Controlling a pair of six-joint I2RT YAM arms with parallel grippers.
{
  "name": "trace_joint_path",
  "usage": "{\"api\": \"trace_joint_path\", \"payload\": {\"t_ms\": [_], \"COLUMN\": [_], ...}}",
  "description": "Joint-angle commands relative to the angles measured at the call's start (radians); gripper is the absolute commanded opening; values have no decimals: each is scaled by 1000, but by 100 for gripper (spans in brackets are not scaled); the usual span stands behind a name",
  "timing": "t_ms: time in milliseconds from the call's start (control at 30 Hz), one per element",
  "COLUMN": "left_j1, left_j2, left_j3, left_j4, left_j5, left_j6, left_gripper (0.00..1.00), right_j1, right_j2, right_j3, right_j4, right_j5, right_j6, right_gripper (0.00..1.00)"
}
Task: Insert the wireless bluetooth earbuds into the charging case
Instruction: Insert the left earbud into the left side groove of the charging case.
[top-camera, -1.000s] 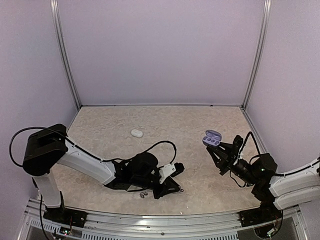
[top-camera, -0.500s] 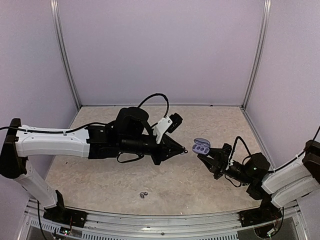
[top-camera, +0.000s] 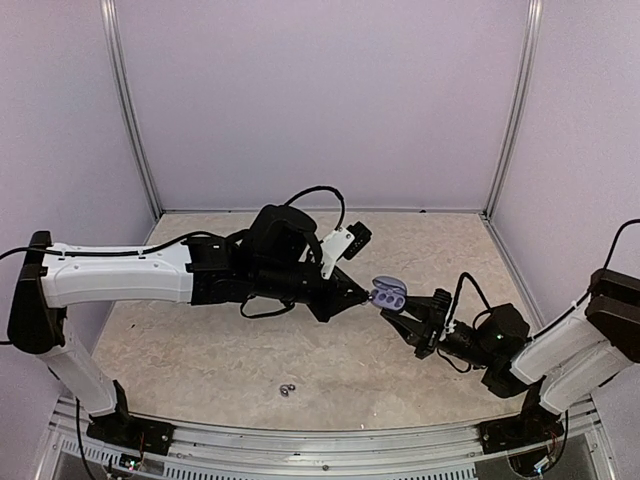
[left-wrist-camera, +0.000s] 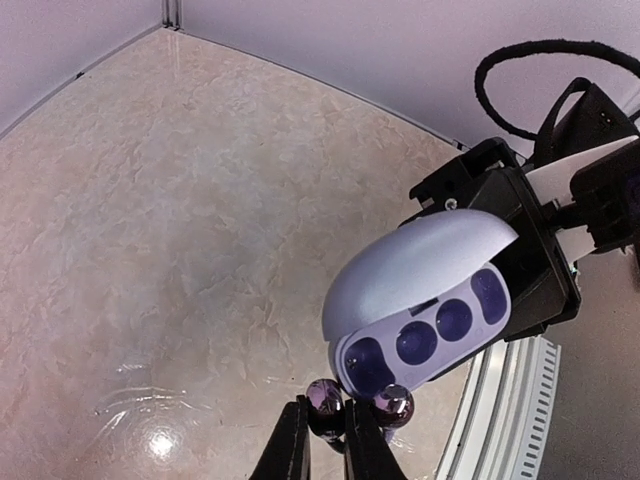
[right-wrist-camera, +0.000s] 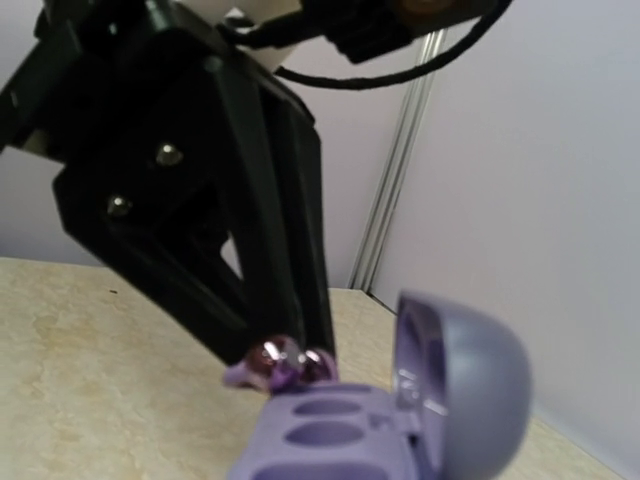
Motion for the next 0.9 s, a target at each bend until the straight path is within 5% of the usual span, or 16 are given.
{"api": "trace_joint_path", "payload": {"t_ms": [0, 433, 867], "left_j1": [-4, -12, -31], "left_j2": [2, -43, -5], "left_j3": [44, 28, 100], "left_j4": [-18, -21, -40], "left_j5": [-9, -60, -68], "left_j6": [-11, -33, -20], "left_gripper": [12, 12, 14], "right_j1": [20, 30, 31], "right_j2": [40, 60, 95], "right_j3": [30, 16, 30], "right_j4": [81, 97, 126], "right_j5": [-8, 120, 65], "right_j6": [5, 3, 27], "right_gripper": [0, 0, 0]}}
